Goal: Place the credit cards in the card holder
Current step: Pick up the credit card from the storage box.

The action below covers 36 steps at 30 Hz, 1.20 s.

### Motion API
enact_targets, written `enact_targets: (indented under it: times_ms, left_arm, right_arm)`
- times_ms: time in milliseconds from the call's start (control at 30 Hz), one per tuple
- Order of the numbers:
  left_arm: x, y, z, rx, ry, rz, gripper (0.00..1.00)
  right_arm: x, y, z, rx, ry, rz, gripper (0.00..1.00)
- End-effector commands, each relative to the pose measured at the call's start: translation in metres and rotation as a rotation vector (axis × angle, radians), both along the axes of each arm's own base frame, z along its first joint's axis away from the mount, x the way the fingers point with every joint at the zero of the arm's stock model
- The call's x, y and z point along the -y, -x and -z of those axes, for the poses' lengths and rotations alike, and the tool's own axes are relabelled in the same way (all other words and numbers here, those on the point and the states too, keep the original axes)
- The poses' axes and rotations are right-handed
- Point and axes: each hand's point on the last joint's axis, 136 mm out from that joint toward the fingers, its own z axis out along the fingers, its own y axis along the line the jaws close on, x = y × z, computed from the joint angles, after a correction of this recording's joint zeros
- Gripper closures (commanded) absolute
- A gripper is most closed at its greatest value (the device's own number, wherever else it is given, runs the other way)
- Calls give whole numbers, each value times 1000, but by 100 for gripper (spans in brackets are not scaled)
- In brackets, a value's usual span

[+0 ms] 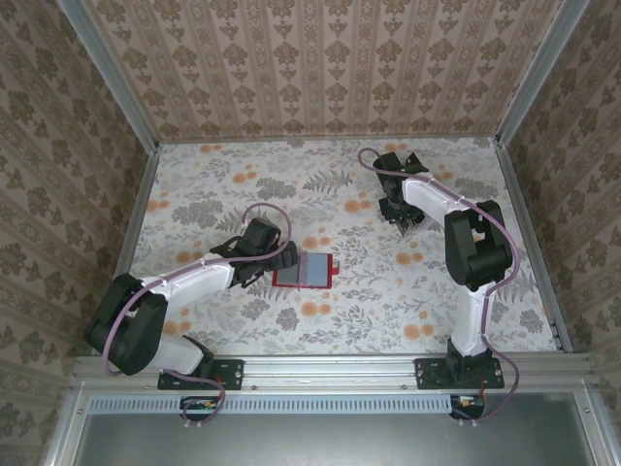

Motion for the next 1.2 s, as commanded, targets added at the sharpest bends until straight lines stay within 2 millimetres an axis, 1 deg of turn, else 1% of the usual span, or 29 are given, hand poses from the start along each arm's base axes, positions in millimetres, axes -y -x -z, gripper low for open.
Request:
enact_targets:
  times_ms: [0, 267, 500, 667, 767, 833, 967, 1067, 1167]
  left_arm:
    - [-3, 1, 3, -1, -4, 10, 0]
    - [-4, 3, 3, 3, -1, 11, 0]
    - [-4, 4, 1, 8, 3, 13, 0]
    - [-4, 5, -1, 12, 8, 13, 0]
    - [-4, 5, -2, 13, 9, 13, 0]
    - [-5, 4, -3, 16, 7, 13, 0]
    - [-7, 4, -4, 19, -5, 10, 0]
    - [-9, 3, -7, 25, -18, 5, 0]
    - [-14, 3, -8, 27, -36, -8, 0]
  right_arm:
    - [-3, 2, -15, 14, -28, 10, 75]
    - [-5, 3, -13, 3, -40, 7, 83]
    - [-8, 0, -20, 11, -57, -3, 93]
    - [-10, -1, -28, 23, -70, -13, 96]
    - [-13, -2, -40, 45, -91, -17, 100]
    - [-16, -1, -51, 65, -115, -18, 100]
    - [-26, 3, -79, 117, -197, -19, 100]
    - [-41, 10, -103, 166, -267, -33, 100]
    - [-64, 23, -121, 206, -317, -61, 100]
